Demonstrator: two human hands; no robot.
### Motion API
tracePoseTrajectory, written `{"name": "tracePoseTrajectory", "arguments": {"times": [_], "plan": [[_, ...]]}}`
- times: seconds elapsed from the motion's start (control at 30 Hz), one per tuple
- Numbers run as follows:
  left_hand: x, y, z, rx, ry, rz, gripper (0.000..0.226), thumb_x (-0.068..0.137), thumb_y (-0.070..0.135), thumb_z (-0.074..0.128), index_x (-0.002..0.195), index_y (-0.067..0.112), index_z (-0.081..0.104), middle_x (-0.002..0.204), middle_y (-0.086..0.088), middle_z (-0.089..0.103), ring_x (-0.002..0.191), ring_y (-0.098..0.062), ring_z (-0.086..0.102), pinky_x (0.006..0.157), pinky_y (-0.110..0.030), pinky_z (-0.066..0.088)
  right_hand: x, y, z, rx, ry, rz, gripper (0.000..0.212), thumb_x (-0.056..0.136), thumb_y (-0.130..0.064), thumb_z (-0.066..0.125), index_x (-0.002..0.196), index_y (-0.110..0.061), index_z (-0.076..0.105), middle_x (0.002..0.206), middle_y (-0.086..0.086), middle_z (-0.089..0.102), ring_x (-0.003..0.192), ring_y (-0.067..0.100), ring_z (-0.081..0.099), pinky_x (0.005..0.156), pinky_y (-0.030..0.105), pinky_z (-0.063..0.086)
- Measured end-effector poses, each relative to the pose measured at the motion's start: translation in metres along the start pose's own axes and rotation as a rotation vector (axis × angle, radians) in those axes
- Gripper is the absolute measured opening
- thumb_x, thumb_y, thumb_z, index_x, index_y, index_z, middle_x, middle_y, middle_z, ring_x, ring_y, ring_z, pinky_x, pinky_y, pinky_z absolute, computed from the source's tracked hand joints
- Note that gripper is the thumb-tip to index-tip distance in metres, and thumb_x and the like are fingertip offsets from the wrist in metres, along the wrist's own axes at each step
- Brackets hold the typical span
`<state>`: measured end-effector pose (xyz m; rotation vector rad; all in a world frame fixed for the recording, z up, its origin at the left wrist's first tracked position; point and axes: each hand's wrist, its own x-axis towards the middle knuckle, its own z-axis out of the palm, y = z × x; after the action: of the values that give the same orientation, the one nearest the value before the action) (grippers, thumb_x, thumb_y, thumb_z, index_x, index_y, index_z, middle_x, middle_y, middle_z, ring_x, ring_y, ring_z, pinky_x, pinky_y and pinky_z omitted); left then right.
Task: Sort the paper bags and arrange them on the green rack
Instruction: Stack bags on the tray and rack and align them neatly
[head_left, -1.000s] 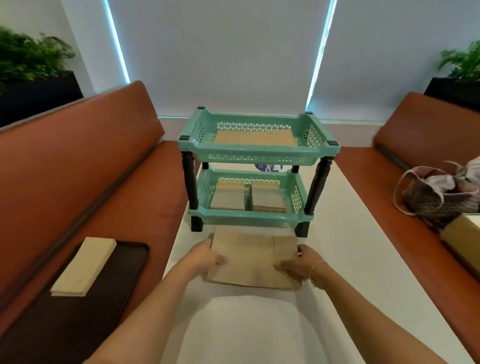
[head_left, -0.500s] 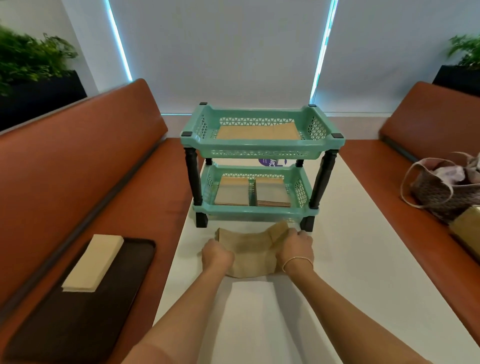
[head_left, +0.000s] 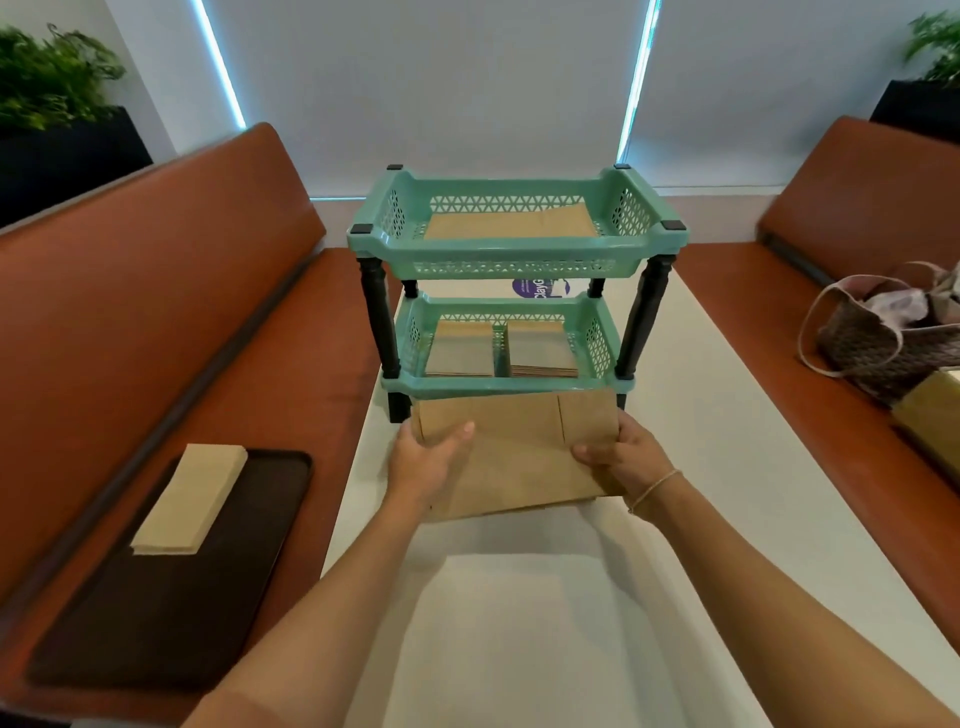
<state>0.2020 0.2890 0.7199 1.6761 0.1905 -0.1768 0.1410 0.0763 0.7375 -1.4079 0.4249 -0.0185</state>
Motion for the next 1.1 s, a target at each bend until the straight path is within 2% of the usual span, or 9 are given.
{"name": "tracePoseTrajectory", "arguments": {"times": [0.13, 0.27, 0.37, 0.53, 0.7, 0.8, 0.93, 1.03, 1.1], "plan": [[-0.013, -0.003, -0.005, -0.022, -0.121, 0.066, 0.04, 0.076, 0.023, 0.077, 0.111, 0.021, 0.057, 0.108, -0.002, 0.066, 0.103, -0.024, 0.061, 0.09, -0.046, 0.052, -0.014, 0.01, -0.01, -0.102, -0.013, -0.066, 0.046, 0.064, 0.017, 0.072, 0.093, -0.016, 0.062, 0.092, 0.006, 0.065, 0.085, 0.023, 0.061, 0.062, 0.029, 0.055], [-0.027, -0.022, -0.002, -0.11, -0.117, 0.037, 0.032, 0.069, 0.016, 0.082, 0.095, 0.022, 0.064, 0.098, -0.003, 0.07, 0.095, -0.022, 0.067, 0.085, -0.036, 0.055, -0.027, 0.035, -0.003, -0.215, 0.063, -0.109, 0.03, 0.061, 0.008, 0.078, 0.074, -0.016, 0.065, 0.071, -0.01, 0.065, 0.069, 0.008, 0.059, 0.055, 0.009, 0.051], [-0.032, -0.028, 0.0, -0.13, -0.109, 0.023, 0.032, 0.065, 0.011, 0.084, 0.091, 0.019, 0.066, 0.092, -0.001, 0.071, 0.09, -0.018, 0.068, 0.083, -0.031, 0.054, -0.03, 0.043, 0.0, -0.24, 0.131, -0.119, 0.03, 0.065, 0.01, 0.076, 0.087, -0.008, 0.067, 0.073, -0.009, 0.063, 0.066, 0.0, 0.058, 0.056, 0.005, 0.049], [-0.029, -0.026, -0.005, -0.157, -0.167, 0.021, 0.029, 0.065, 0.0, 0.081, 0.09, 0.011, 0.069, 0.089, -0.004, 0.073, 0.083, -0.017, 0.069, 0.08, -0.03, 0.055, -0.03, 0.039, -0.003, -0.242, 0.127, -0.081, 0.029, 0.071, 0.015, 0.07, 0.092, -0.005, 0.065, 0.083, -0.003, 0.062, 0.069, 0.002, 0.057, 0.059, 0.007, 0.05], [-0.036, -0.038, -0.008, -0.106, -0.233, 0.012, 0.031, 0.063, -0.008, 0.079, 0.09, 0.005, 0.071, 0.077, 0.004, 0.074, 0.073, -0.009, 0.07, 0.069, -0.02, 0.056, -0.027, 0.051, -0.011, -0.32, 0.117, 0.039, 0.035, 0.077, 0.01, 0.066, 0.111, 0.003, 0.061, 0.106, 0.019, 0.065, 0.101, 0.033, 0.063, 0.09, 0.043, 0.051], [-0.036, -0.027, -0.011, -0.095, -0.262, 0.047, 0.029, 0.065, -0.009, 0.078, 0.086, 0.01, 0.071, 0.08, 0.003, 0.074, 0.077, -0.01, 0.071, 0.073, -0.023, 0.055, -0.033, 0.033, -0.01, -0.314, 0.069, 0.031, 0.038, 0.073, 0.004, 0.073, 0.11, 0.002, 0.062, 0.097, 0.012, 0.065, 0.093, 0.027, 0.063, 0.088, 0.039, 0.051], [-0.031, 0.013, -0.016, -0.092, -0.259, 0.14, 0.032, 0.064, -0.004, 0.08, 0.091, 0.011, 0.07, 0.09, -0.002, 0.073, 0.088, -0.015, 0.069, 0.083, -0.031, 0.055, -0.036, -0.013, 0.0, -0.236, 0.055, -0.102, 0.03, 0.076, 0.013, 0.066, 0.105, 0.006, 0.063, 0.098, 0.014, 0.065, 0.106, 0.024, 0.059, 0.091, 0.043, 0.049], [-0.029, 0.058, -0.016, -0.097, -0.236, 0.251, 0.029, 0.066, -0.012, 0.075, 0.082, 0.011, 0.068, 0.073, 0.008, 0.073, 0.069, -0.004, 0.069, 0.076, -0.025, 0.058, -0.037, -0.054, 0.007, -0.222, 0.047, -0.229, 0.027, 0.075, 0.012, 0.069, 0.079, -0.015, 0.066, 0.08, -0.003, 0.064, 0.091, 0.02, 0.059, 0.075, 0.03, 0.054], [-0.029, 0.09, -0.015, -0.118, -0.206, 0.316, 0.029, 0.067, -0.014, 0.073, 0.086, 0.007, 0.068, 0.074, 0.01, 0.072, 0.064, -0.004, 0.068, 0.075, -0.025, 0.058, -0.035, -0.08, 0.01, -0.18, 0.033, -0.302, 0.029, 0.07, 0.011, 0.073, 0.077, -0.017, 0.067, 0.079, -0.002, 0.067, 0.082, 0.022, 0.062, 0.063, 0.023, 0.056]]}}
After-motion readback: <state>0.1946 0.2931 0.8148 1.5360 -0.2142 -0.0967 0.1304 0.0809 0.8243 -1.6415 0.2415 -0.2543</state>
